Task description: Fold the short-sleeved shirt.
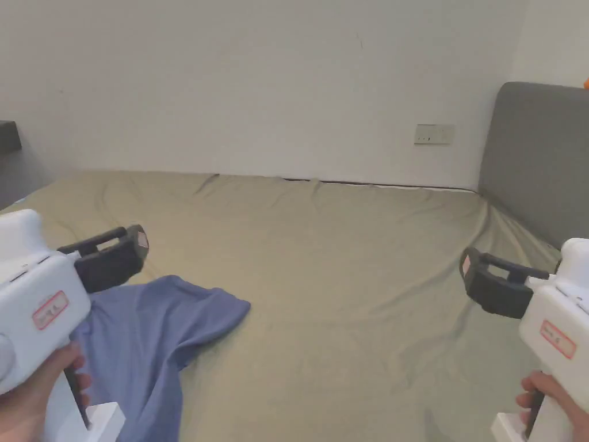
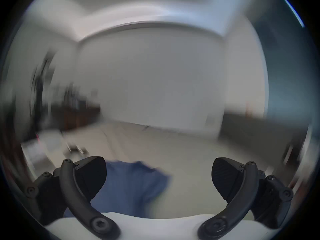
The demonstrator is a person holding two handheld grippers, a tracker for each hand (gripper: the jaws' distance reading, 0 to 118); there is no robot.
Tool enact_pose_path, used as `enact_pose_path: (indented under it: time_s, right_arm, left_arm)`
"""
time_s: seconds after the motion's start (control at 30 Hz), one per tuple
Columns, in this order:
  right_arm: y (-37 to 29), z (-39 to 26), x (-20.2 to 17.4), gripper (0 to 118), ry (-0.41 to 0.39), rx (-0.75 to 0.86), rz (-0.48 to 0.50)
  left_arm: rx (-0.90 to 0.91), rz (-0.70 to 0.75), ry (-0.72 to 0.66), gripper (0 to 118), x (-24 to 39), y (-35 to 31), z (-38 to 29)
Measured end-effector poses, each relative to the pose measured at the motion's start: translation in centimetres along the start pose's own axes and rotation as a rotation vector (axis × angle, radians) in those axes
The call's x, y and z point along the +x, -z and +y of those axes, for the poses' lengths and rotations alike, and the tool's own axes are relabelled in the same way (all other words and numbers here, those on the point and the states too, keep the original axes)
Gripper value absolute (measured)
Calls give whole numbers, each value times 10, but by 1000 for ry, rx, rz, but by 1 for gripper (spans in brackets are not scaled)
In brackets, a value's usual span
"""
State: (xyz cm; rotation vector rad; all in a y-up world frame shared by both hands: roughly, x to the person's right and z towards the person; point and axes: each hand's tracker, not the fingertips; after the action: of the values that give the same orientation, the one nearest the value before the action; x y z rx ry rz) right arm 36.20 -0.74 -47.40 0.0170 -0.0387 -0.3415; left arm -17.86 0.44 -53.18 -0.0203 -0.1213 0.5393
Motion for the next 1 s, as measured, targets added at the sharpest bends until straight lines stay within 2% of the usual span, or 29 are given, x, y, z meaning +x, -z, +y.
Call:
enact_pose_path:
  time_s: [0.03,0.07,0.1,0.13,0.2,0.23,0.33,0.37,0.47,0.53,0.67,0.8,1.0]
  right_arm:
    - [-4,-6,7,118,129,26,-2]
    - [-8,-12,8,118,156,29,-27]
    - [-9,-15,7,118,127,26,-21]
    - [-11,-21,4,118,62,38,-24]
    - [-9,-25,-7,118,-154,43,-55]
    - [-10,-28,-9,118,-184,60,-62]
    - [-11,-31,-5,118,-117,79,-45]
    - [-9,-31,-7,118,-135,69,-52]
    - [-8,-40,-12,118,-277,92,-71]
    - [-7,-46,-15,118,-342,94,-68]
    - [-3,-54,-15,118,-360,70,-65]
    - [0,-57,-8,118,-341,63,-64]
    - [0,-63,-1,118,-344,62,-49]
  left_arm:
    - [71,12,-57,118,3,0,-7]
    - [133,91,-58,118,12,-20,-15]
    - [164,135,-30,118,15,-22,-18]
    - [136,140,71,118,20,-25,-15]
    - [167,139,162,118,21,-27,-27]
    - [153,117,199,118,23,-28,-28]
    - [106,189,327,118,13,-10,-35]
    - [103,208,375,118,13,-7,-36]
    - [155,216,483,118,19,-13,-50]
    - [156,204,533,118,20,-13,-53]
    - [148,222,568,118,24,-17,-62]
    - [132,207,646,118,29,-19,-68]
    - [129,192,602,118,22,-18,-73]
